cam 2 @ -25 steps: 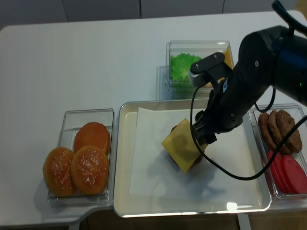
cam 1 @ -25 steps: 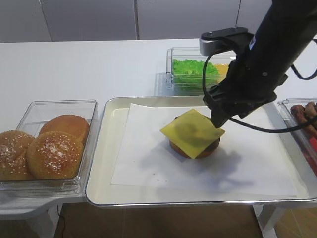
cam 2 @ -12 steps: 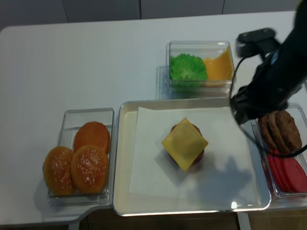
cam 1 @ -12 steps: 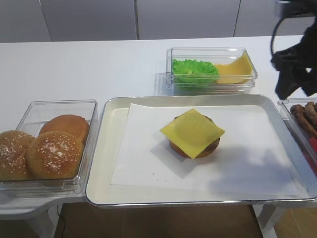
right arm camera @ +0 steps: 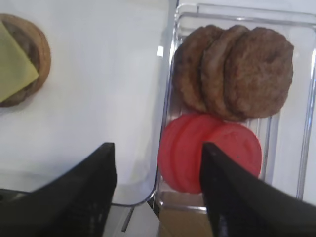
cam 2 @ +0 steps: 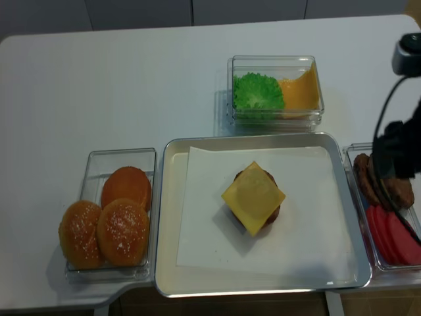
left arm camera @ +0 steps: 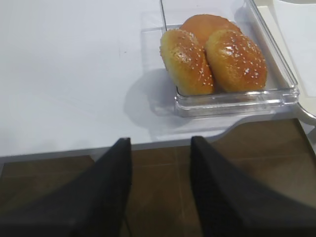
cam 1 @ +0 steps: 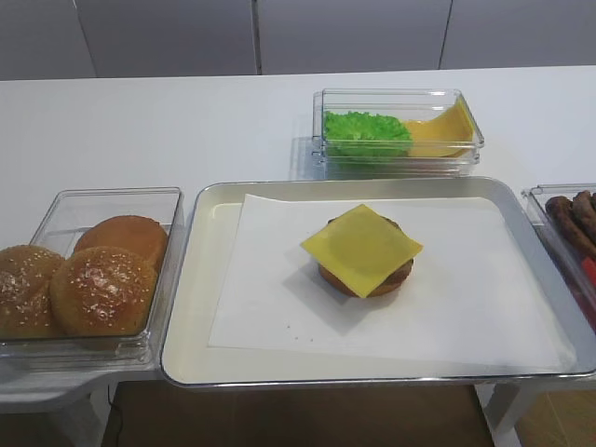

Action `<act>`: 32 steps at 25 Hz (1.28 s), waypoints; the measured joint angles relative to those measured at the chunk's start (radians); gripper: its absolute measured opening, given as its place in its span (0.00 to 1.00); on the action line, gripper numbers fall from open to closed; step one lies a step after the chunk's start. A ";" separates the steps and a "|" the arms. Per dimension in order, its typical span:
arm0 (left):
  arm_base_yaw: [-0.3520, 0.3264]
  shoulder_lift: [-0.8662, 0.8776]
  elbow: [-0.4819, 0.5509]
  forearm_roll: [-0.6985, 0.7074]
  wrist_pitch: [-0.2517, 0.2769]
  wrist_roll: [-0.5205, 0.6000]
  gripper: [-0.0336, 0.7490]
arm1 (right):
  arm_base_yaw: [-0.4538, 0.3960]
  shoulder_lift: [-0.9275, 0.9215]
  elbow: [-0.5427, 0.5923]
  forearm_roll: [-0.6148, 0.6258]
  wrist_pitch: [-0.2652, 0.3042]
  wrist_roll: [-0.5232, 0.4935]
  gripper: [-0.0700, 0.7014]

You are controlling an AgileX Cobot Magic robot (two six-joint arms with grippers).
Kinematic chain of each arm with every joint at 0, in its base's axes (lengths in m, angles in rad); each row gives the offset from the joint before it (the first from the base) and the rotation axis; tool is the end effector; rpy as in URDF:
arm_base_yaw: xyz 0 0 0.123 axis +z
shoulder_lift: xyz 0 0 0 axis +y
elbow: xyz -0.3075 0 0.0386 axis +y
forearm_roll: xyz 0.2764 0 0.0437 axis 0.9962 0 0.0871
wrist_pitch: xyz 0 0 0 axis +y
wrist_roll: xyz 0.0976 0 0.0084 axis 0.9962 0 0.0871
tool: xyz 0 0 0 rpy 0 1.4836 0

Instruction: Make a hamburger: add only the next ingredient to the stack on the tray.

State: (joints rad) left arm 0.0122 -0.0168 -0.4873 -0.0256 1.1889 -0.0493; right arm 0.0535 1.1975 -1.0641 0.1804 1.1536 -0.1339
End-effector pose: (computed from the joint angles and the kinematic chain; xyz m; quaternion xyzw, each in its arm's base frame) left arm -0.0063 -0.0024 0.2730 -0.0258 0.8835 -0.0214 0.4673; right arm 0.2378 0.0288 0.3401 -0.0710 0.9765 0.0802 0.1871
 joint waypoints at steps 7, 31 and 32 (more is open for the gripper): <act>0.000 0.000 0.000 0.000 0.000 0.000 0.42 | 0.000 -0.227 0.129 0.000 0.026 0.002 0.62; 0.000 0.000 0.000 0.000 0.000 0.000 0.42 | 0.000 -0.777 0.365 0.002 0.079 0.023 0.60; 0.000 0.000 0.000 0.000 0.000 0.000 0.42 | 0.000 -0.801 0.374 0.002 0.079 0.023 0.60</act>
State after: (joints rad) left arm 0.0122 -0.0168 -0.4873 -0.0256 1.1889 -0.0493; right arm 0.0535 0.3967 -0.6900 0.1829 1.2326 -0.1104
